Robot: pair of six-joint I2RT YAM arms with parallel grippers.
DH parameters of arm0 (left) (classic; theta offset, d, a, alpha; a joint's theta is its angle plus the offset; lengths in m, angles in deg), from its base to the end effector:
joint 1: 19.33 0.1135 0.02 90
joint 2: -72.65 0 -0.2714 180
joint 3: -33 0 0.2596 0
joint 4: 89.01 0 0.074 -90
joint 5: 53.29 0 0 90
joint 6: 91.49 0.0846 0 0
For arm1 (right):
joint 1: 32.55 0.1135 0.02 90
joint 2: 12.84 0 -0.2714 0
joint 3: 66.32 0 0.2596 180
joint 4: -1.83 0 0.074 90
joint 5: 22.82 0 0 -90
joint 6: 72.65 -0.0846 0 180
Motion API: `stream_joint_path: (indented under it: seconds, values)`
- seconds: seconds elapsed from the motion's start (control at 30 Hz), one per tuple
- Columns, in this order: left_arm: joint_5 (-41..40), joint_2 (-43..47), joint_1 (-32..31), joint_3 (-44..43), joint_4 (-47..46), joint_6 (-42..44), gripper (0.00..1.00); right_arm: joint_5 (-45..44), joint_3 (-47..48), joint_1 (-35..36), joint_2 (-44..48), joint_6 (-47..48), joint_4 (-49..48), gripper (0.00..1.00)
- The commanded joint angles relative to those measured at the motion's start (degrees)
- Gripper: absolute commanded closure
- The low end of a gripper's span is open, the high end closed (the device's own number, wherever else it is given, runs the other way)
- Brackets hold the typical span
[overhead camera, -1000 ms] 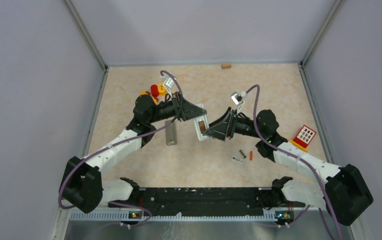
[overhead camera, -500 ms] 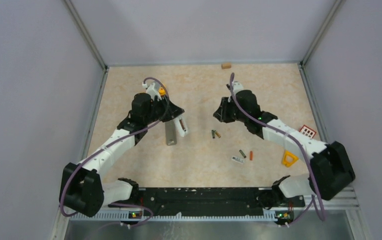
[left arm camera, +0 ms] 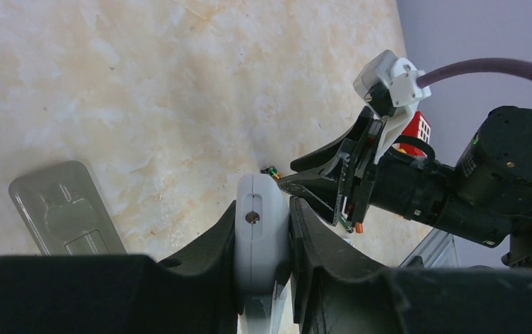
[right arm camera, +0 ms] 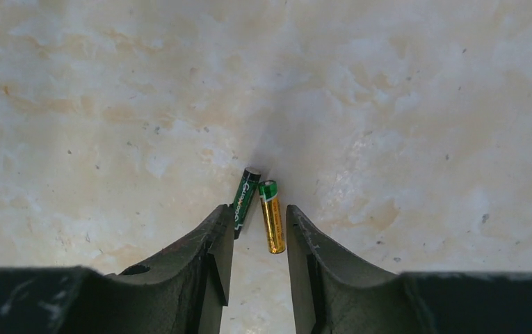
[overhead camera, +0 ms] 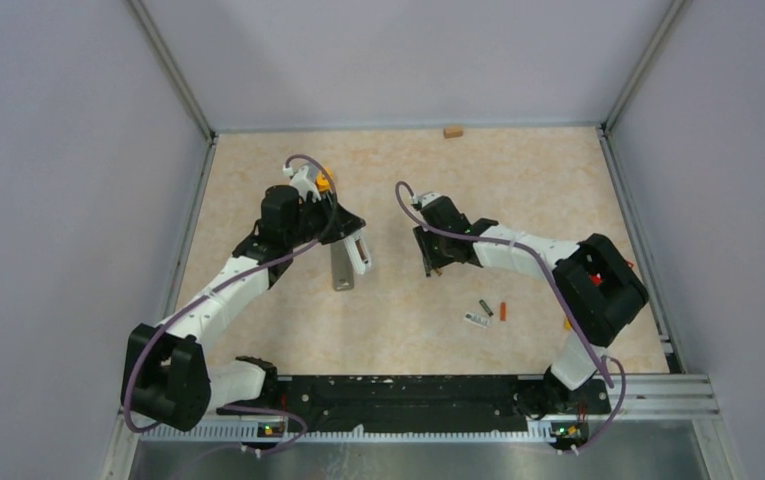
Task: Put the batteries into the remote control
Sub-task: Pick up the battery from the center of the board.
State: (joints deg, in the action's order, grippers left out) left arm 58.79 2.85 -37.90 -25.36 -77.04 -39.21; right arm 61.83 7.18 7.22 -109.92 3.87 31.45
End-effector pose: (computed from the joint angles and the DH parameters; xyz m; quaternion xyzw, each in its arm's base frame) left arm 0.2938 -0.1322 0.2562 -0.0328 0.8264 -0.3953 0.3996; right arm 0.3019 0.2410 0.1523 -0.2012 0.9264 0.1017 0.3017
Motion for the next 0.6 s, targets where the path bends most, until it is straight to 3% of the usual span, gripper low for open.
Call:
stream_joint_path:
  seconds: [0.0,0.27,0.57]
  values:
    - [2.3,0.0,0.7,-0.9,-2.2,0.4,1.00,-2.8,2.9,1.3,-1.4,1.6,1.4,0.67]
    - [3.4,-0.2,1.2,-0.2,-3.1,-0.1,1.00,-4.3,3.5,2.5,-3.0,2.3,2.3,0.76]
    - [4.0,0.0,1.8,0.2,-3.6,-0.6,1.00,-3.3,3.2,2.5,-4.9,2.0,1.5,0.75]
